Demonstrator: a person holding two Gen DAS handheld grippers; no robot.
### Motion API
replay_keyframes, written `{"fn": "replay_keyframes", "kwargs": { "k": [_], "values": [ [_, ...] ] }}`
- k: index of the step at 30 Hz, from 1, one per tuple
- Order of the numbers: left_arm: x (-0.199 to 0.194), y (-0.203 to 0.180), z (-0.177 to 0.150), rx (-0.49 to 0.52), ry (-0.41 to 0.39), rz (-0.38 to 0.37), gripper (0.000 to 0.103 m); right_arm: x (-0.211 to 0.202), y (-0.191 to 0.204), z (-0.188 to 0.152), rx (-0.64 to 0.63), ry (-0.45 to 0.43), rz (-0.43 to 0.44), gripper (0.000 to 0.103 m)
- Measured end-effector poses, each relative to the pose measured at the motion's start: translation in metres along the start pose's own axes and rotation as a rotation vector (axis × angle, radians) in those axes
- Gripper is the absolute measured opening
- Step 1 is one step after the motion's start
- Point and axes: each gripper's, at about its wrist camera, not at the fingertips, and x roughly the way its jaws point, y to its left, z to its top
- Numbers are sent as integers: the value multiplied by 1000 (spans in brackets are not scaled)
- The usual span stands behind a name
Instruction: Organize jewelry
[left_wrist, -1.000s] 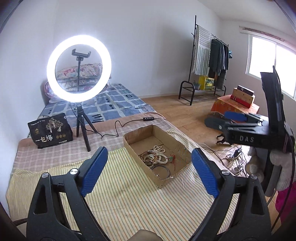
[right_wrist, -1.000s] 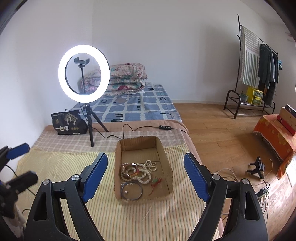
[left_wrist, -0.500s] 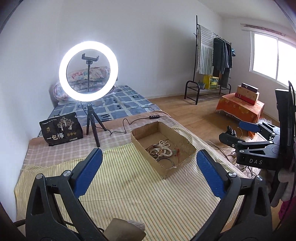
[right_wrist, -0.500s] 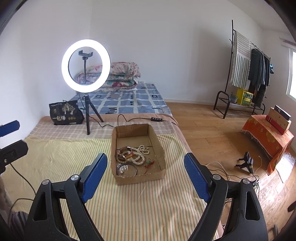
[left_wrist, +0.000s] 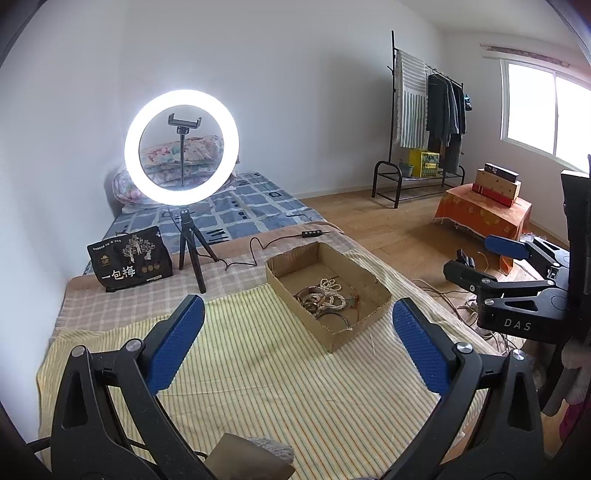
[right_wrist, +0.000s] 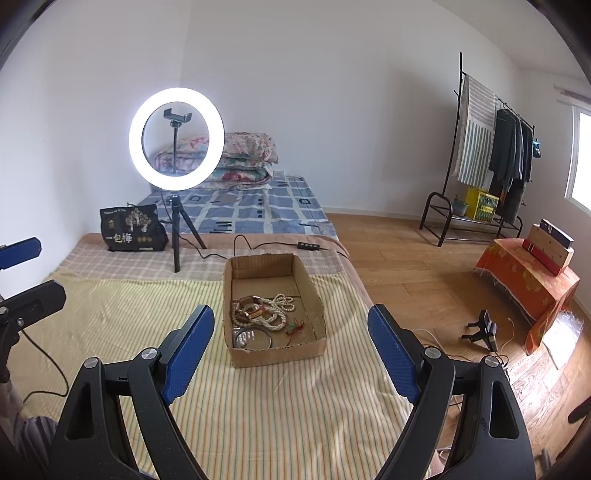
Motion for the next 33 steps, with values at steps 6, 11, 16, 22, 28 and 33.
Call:
{"fn": "replay_keyframes", "kwargs": {
  "k": [6,11,16,22,28,33],
  "values": [
    [-3,5,5,-4,-9,5,103,0,1,0,5,2,1,85],
    [-5,5,6,2,-16,9,103,-1,1,0,6,1,3,85],
    [-6,5,7,4,-17,10,103,-2,2,0,4,0,5,85],
    [-9,5,8,7,-22,12,103,-7,2,2,-2,-8,3,85],
    [-9,4,8,8,-21,13,103,-8,2,2,0,-8,5,85],
    [-10,5,11,9,-22,18,103,-8,2,2,2,-8,5,85]
  ]
}}
